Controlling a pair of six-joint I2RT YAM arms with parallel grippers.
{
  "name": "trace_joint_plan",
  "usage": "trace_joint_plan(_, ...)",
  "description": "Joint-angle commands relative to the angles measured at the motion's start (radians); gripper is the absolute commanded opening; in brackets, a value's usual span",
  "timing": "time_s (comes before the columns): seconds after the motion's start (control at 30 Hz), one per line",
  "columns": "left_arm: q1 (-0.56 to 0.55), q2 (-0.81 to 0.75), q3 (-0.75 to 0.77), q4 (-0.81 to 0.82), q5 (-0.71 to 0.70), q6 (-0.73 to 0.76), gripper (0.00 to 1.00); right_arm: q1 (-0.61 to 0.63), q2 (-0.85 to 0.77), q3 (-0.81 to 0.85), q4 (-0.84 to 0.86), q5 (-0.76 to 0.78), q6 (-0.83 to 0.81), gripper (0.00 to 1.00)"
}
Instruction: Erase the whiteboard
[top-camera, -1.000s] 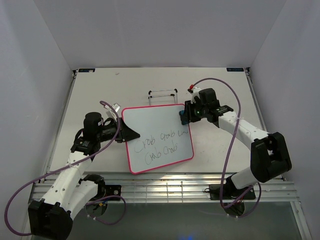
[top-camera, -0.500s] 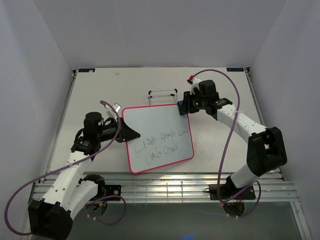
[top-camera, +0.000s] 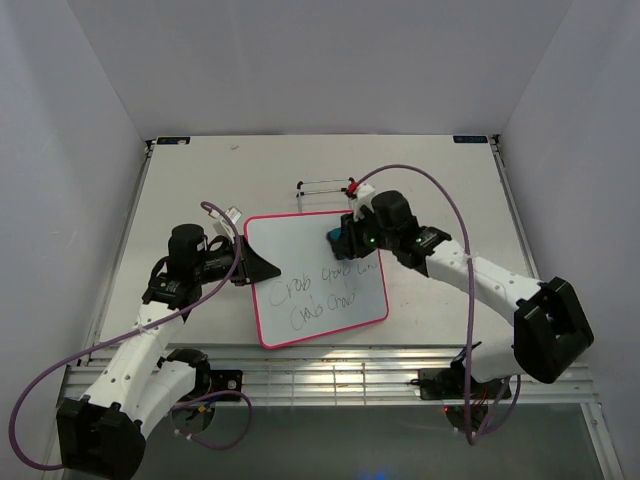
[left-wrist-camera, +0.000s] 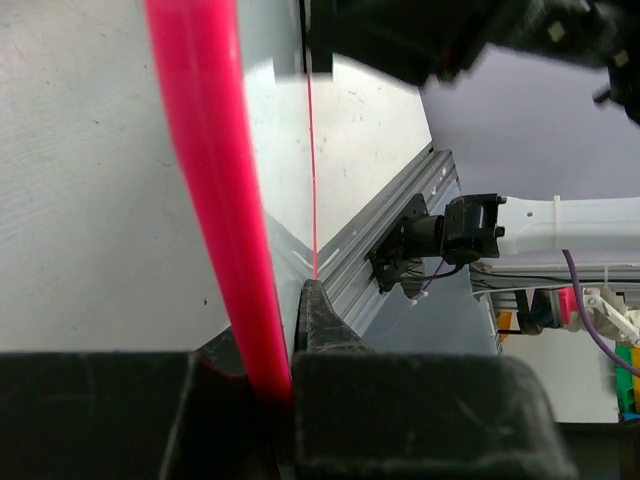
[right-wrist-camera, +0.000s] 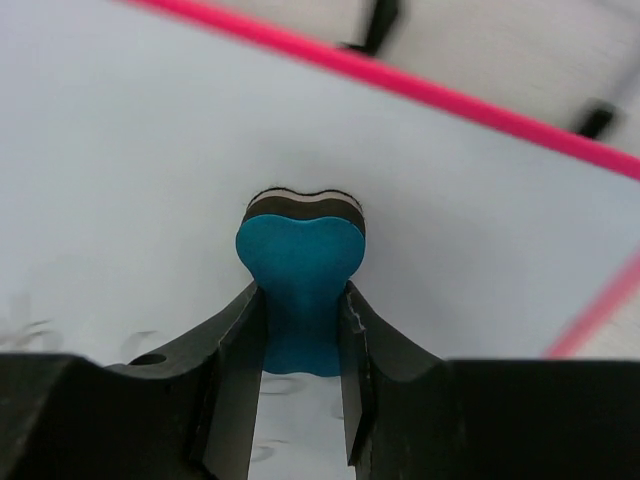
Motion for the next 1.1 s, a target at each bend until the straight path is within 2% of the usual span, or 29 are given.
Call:
trace_joint_plan(0.0, -0.039, -0.026, 0.016, 0.075, 0.056, 0.199, 0.0, 0.233, -0.065, -0.051, 0.173, -0.064, 0.092, 0.2)
trace_joint_plan(0.1, -0.039, -0.028, 0.018, 0.073, 0.05, 0.198, 0.0, 0.403, -0.081, -0.069, 0.261, 0.01, 0.182, 0.2)
trace_joint_plan(0.17, -0.039, -0.026, 0.019, 0.073, 0.047, 0.198, 0.0, 0.469, -0.075, -0.063, 0.281, 0.065, 0.231, 0.2)
trace_joint_plan(0.27, -0.039, -0.029, 0.021, 0.071, 0.039, 0.199, 0.0, 0.56, -0.052, -0.045, 0.259, 0.238, 0.265, 0.2)
trace_joint_plan(0.4, -0.039, -0.034, 0.02, 0.071, 0.037, 0.196, 0.0, 0.567, -0.065, -0.068, 0.143, 0.465, 0.295, 0.2)
trace_joint_plan(0.5, -0.039, -0.036, 0.015, 0.076, 0.024, 0.178, 0.0, 0.56, -0.122, -0.158, 0.103, 0.623, 0.298, 0.2)
trace_joint_plan(0.6, -0.039, -0.023, 0.006, 0.087, 0.013, 0.146, 0.0, 0.474, -0.16, -0.214, 0.017, 0.689, 0.308, 0.2)
trace_joint_plan(0.73, -0.039, 0.029, -0.002, 0.105, 0.037, 0.116, 0.0, 0.37, -0.187, -0.237, -0.002, 0.624, 0.25, 0.2)
trace_joint_plan(0.87, -0.039, 0.053, -0.005, 0.102, 0.037, 0.112, 0.0, 0.379, -0.178, -0.186, 0.04, 0.52, 0.224, 0.2)
trace_joint_plan(0.93, -0.039, 0.064, -0.002, 0.104, 0.05, 0.112, 0.0, 0.441, -0.161, -0.152, 0.142, 0.466, 0.232, 0.19)
trace_joint_plan(1.07, -0.039, 0.086, 0.0, 0.11, 0.068, 0.109, 0.0, 0.582, -0.073, -0.012, 0.204, 0.446, 0.232, 0.19)
